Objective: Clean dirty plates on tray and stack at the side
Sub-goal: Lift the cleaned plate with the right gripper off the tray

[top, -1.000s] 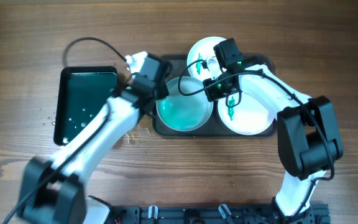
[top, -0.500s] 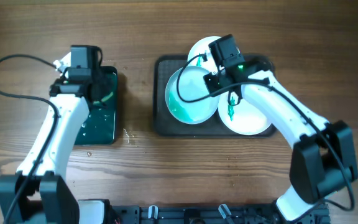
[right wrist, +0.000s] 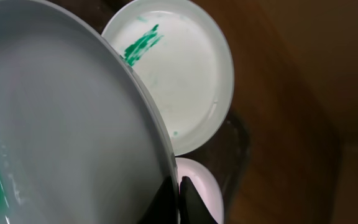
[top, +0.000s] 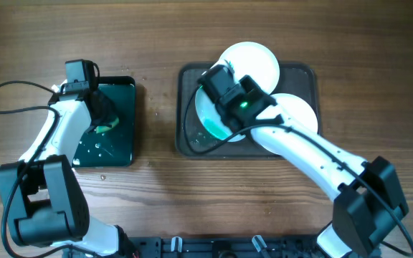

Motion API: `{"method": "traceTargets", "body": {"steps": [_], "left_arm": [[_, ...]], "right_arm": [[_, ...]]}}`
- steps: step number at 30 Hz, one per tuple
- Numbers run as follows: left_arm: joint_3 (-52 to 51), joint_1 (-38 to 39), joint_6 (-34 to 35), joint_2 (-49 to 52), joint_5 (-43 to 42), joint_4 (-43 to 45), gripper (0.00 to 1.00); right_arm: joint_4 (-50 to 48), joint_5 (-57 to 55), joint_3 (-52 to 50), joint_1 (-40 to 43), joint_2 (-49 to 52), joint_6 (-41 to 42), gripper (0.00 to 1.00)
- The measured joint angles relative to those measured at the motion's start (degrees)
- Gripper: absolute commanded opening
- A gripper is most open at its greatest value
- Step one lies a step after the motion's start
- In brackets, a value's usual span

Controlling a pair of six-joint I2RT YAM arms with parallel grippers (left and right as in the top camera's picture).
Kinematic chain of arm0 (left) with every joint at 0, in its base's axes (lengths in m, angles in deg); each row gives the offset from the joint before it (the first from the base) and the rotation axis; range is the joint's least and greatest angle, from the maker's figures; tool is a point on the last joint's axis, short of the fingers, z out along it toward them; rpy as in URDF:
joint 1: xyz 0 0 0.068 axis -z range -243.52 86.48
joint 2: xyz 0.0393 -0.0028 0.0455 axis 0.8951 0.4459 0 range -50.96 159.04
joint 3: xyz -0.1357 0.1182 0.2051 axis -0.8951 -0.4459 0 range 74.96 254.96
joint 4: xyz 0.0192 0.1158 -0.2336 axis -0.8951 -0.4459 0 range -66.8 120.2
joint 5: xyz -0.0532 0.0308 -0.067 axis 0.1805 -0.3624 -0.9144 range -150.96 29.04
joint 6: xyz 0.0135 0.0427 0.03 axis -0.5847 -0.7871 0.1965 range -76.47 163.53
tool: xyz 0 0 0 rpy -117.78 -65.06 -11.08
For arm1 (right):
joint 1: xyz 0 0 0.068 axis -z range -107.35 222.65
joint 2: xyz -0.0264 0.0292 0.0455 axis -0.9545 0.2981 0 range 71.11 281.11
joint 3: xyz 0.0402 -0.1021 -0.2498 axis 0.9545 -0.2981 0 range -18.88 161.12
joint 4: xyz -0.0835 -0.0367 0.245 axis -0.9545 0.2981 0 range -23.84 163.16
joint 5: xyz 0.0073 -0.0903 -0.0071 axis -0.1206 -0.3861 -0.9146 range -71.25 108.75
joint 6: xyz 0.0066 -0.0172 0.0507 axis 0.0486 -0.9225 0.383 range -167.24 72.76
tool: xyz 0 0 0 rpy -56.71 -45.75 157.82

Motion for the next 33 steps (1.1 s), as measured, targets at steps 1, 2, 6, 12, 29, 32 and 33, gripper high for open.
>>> {"method": "traceTargets", "body": {"steps": [1,2,6,12,29,32,33], "left_arm": [[0.00,0.00,0.07,0.00,-0.81,0.02,0.21],[0.00,0.00,0.00,0.00,-1.75,0.09,0.33],[0.00,0.02,-0.50,0.00,-4.13,0.72,0.49],[0.00,0.02,-0.59,0.00,-5.11,0.70,0.70],[1.51,0.02,-2.12,-15.41,-5.84,-0.02,1.00],[1.55,0.02,-2.14,-15.30,-5.86,-1.53,1.00],[1.55,0.02,-2.12,-15.30,-5.86,-1.55,1.00]], "right_arm": [[-0.42,-2.29,0.00,-1.03,-0.02,-0.81,0.05],[-1.16,-4.46,0.00,-1.99,-0.04,-1.73,0.04],[-3.67,-11.06,0.00,-5.11,-0.07,-5.18,0.04],[-6.40,-17.84,0.00,-9.22,-0.07,-9.94,0.04],[-12.31,-23.19,0.22,-12.98,-0.17,-23.98,0.04],[-9.11,-17.73,0.17,-12.74,-0.22,-21.35,0.04],[-10.38,-17.90,0.20,-12.63,-0.22,-20.46,0.04]]}}
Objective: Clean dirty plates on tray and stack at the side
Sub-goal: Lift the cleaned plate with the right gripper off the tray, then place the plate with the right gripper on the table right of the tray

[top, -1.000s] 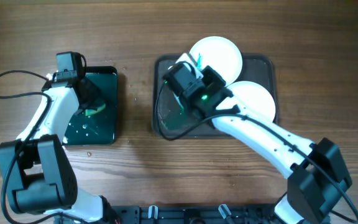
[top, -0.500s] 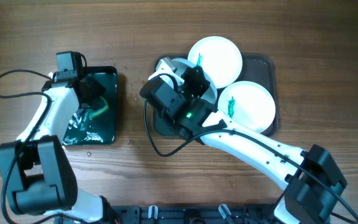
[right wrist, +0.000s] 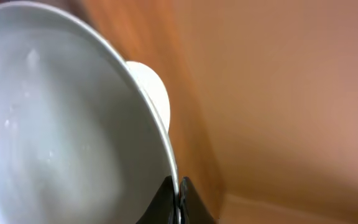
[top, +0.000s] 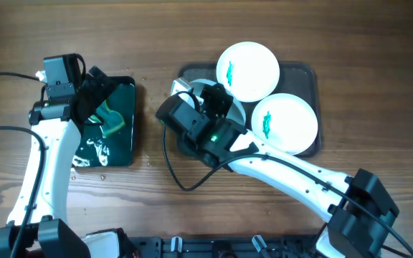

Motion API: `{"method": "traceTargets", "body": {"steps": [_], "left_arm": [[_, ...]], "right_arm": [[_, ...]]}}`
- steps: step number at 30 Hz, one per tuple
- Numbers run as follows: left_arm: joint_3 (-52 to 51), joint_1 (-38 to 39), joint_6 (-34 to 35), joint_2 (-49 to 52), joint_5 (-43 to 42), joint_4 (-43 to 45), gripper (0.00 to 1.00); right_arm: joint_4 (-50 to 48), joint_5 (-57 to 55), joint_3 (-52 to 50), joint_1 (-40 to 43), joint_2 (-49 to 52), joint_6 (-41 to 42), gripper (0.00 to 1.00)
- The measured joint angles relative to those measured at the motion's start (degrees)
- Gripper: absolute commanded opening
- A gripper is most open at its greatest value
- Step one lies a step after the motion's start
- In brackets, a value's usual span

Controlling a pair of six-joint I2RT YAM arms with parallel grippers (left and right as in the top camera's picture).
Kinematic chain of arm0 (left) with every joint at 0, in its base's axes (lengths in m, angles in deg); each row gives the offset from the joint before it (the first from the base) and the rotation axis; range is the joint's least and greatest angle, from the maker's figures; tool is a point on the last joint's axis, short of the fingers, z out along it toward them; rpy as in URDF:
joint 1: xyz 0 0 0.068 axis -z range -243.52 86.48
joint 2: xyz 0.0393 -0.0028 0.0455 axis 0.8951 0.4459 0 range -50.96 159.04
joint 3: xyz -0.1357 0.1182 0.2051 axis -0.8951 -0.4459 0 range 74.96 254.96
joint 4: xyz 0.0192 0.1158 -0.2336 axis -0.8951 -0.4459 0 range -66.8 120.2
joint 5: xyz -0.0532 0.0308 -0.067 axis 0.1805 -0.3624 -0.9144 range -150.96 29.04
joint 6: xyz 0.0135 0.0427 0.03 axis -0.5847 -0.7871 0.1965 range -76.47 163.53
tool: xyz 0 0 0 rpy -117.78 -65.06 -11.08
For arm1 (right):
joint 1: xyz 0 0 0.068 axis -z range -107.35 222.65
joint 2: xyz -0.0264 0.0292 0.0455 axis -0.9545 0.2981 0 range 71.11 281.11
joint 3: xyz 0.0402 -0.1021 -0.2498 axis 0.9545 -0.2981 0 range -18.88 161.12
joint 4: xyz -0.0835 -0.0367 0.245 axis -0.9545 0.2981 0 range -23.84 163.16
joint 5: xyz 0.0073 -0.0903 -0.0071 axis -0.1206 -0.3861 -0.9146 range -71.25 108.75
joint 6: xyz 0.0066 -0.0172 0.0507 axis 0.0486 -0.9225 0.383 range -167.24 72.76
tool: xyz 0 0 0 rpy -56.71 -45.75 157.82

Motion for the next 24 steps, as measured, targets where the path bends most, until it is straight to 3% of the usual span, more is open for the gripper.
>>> {"method": "traceTargets", "body": {"steps": [5,11,19,24], "left_arm": [[0.00,0.00,0.00,0.00,0.00,-0.04,1.00],[0.00,0.00,-0.02,0.00,0.00,-0.04,1.00],[0.00,0.00,-0.02,0.00,0.00,-0.09,1.00],[0.00,0.00,0.00,0.00,0.02,-0.15,1.00]], "right_arm": [[-4.00,1.25,0.00,0.94,-0.17,0.68,0.04],[0.61,23.58,0.39,12.70,-0.96,9.64,0.04],[4.55,69.90,1.84,48.96,-3.48,21.42,0.04],[3.63,83.82,1.95,69.26,0.61,28.55,0.04]]}}
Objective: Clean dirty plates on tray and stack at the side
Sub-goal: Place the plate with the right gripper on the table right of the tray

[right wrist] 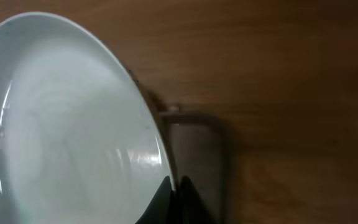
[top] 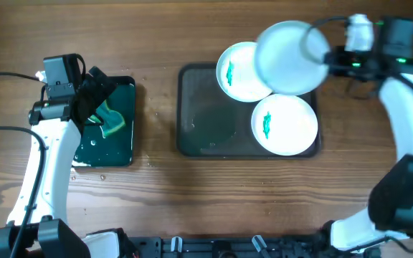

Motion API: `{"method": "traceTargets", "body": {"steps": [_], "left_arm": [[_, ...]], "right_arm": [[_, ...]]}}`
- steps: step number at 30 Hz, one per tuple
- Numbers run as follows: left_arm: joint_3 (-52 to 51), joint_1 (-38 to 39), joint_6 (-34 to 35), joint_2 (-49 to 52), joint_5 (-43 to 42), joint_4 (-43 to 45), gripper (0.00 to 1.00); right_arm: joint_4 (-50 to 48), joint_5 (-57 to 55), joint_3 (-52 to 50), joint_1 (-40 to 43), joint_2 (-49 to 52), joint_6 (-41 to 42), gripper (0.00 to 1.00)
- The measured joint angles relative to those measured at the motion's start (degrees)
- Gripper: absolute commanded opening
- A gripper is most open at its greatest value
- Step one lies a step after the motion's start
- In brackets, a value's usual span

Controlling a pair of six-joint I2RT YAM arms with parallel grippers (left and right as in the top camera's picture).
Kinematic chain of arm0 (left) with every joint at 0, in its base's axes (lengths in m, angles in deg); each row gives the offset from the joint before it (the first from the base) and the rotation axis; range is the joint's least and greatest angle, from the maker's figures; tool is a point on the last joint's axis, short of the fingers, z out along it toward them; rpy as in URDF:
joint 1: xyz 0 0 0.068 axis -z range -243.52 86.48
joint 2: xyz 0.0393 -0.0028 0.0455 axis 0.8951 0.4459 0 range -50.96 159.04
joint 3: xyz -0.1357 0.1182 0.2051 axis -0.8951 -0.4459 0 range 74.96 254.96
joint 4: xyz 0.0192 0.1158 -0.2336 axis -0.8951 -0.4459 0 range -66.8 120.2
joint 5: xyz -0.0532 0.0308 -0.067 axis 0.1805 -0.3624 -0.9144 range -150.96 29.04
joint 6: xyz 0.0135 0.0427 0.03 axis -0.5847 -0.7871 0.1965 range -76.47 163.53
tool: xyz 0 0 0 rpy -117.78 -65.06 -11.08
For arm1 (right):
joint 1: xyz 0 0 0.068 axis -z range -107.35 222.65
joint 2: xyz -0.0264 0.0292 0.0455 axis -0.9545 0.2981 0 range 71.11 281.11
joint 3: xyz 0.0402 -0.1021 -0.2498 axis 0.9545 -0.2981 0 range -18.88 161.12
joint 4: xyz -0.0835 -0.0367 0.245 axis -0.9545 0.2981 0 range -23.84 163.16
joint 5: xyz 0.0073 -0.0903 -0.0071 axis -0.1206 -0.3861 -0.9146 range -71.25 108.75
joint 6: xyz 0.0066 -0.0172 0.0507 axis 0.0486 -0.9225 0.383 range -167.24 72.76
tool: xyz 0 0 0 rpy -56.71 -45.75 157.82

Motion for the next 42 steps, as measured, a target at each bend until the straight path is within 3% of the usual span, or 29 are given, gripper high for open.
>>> {"method": "traceTargets", "body": {"steps": [7,16,20,22,24,28,33,37,42], "left_arm": [[0.00,0.00,-0.02,0.00,0.00,-0.74,1.00],[0.00,0.00,0.00,0.00,-0.02,-0.72,1.00],[0.00,0.00,0.00,0.00,-0.02,-0.72,1.00],[0.00,0.00,-0.02,0.00,-0.02,-0.72,1.00],[0.00,0.00,0.00,0.00,-0.02,-0.72,1.00],[0.00,0.00,0.00,0.00,-0.02,-0.72,1.00],[0.00,0.00,-0.02,0.00,-0.02,-0.72,1.00],[0.00,0.00,0.00,0.00,-0.02,-0.74,1.00],[0.00,0.00,-0.02,0.00,-0.02,-1.90,1.00]], "right_arm": [[-7.93,3.28,0.00,18.16,8.39,10.36,0.04],[-7.54,-5.79,0.00,20.09,16.02,11.76,0.05],[-7.50,-9.11,0.00,19.98,17.57,13.09,0.35],[-7.15,-9.90,0.04,19.98,17.55,13.66,0.58],[-6.43,-10.29,0.04,19.98,17.55,13.40,0.71],[-4.70,-10.62,0.04,19.87,14.40,13.25,0.80],[-7.39,-6.58,0.11,16.33,0.57,12.24,0.89],[-12.83,-2.97,1.11,5.84,-4.61,5.99,0.90],[-13.22,-5.33,1.25,-10.64,0.92,-5.77,0.93]]}}
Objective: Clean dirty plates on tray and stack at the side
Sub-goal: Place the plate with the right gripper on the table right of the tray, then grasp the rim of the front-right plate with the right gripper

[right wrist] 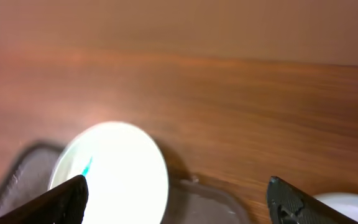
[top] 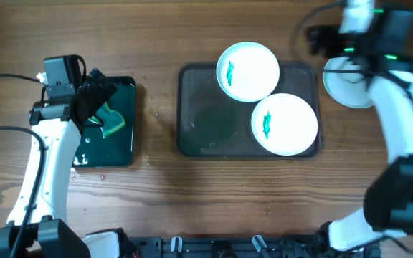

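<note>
Two white plates smeared with green lie on the dark tray (top: 192, 107): one at the back (top: 247, 70), one at the front right (top: 284, 123). A clean white plate (top: 344, 84) lies on the table right of the tray, partly under my right arm. My right gripper (top: 320, 39) hovers open and empty above the tray's back right corner. In the right wrist view its gripper (right wrist: 176, 182) spans the back dirty plate (right wrist: 114, 171), with the clean plate (right wrist: 347, 208) at the corner. My left gripper (top: 97, 100) is shut on a green sponge (top: 112, 122).
A dark green basin (top: 124, 143) with wet splashes stands left of the tray, under the left gripper. Bare wooden table (top: 264, 193) lies in front of the tray and between basin and tray. The right arm reaches in along the right edge.
The right gripper, then shut on the clean plate's rim above the tray's back right, is now open and empty. The plate lies on the table right of the tray. The left arm is unmoved.
The right gripper first held a green-smeared plate at the tray's left while the left gripper was down in the basin with the sponge. Then the plate looked white and the sponge hung above the basin. Later the plate was over the back right; now it lies beside the tray.
</note>
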Motion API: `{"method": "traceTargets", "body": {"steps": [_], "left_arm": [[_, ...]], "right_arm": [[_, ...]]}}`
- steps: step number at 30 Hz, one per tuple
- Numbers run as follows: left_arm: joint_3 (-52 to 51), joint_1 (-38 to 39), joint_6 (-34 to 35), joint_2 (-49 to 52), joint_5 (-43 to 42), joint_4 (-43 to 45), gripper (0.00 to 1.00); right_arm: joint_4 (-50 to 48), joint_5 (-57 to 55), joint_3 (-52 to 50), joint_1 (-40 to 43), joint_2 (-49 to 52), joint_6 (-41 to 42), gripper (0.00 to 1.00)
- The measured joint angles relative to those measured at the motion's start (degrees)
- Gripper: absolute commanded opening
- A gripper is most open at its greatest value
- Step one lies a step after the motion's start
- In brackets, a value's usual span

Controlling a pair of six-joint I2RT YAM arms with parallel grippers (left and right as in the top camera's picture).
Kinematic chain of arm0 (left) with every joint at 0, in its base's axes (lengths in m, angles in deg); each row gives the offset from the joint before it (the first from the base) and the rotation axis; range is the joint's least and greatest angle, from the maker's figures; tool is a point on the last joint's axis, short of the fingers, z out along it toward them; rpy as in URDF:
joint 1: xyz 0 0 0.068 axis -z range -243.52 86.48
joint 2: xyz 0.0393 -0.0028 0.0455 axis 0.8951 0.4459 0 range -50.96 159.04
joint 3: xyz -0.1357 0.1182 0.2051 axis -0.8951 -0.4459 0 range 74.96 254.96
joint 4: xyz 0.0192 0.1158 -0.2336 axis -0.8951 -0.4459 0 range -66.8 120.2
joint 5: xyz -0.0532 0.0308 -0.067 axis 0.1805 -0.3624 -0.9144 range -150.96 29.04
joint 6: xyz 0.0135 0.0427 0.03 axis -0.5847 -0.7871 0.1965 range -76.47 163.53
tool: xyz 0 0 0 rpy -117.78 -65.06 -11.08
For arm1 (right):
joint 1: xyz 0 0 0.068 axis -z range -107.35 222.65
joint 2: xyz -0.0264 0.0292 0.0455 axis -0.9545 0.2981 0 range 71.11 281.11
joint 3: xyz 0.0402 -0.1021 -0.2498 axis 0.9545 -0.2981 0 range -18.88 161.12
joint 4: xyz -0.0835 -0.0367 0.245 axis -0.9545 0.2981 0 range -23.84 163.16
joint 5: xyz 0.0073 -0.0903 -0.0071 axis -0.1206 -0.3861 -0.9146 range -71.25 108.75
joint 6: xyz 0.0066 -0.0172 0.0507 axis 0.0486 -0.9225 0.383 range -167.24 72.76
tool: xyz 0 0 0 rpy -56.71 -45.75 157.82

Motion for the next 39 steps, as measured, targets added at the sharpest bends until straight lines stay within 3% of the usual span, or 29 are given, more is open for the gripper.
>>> {"method": "traceTargets", "body": {"steps": [3,9,10,13,28,29,32,33,39], "left_arm": [[0.00,0.00,0.00,0.00,0.02,-0.63,1.00],[0.00,-0.02,0.00,0.00,0.00,-0.79,1.00],[0.00,0.00,0.00,0.00,0.00,-0.79,1.00],[0.00,0.00,0.00,0.00,0.00,-0.79,1.00],[0.00,0.00,0.02,0.00,0.00,-0.79,1.00],[0.00,0.00,0.00,0.00,0.00,-0.79,1.00],[0.00,0.00,0.02,0.00,0.00,-0.79,1.00],[0.00,0.00,0.02,0.00,0.00,-0.79,1.00],[0.00,0.00,-0.04,0.00,0.00,-0.79,0.90]], "right_arm": [[-0.31,-5.55,-0.02,-6.34,6.58,-4.48,0.91],[-0.46,-8.94,-0.02,-9.81,14.34,-8.55,0.87],[-0.46,-9.29,-0.02,-10.14,15.28,-9.01,0.83],[-0.83,-9.88,-0.07,-10.91,17.18,-10.34,0.57],[-5.33,-12.35,-0.07,-10.99,20.44,-11.50,0.57],[-5.49,-12.31,-0.07,-10.99,20.50,-11.50,0.51],[-5.53,-12.39,-0.07,-11.02,20.50,-11.39,0.11],[-5.53,-12.37,-0.07,-11.02,20.50,-11.10,0.04],[-3.82,-12.13,0.15,-11.91,19.91,-9.09,0.04]]}}
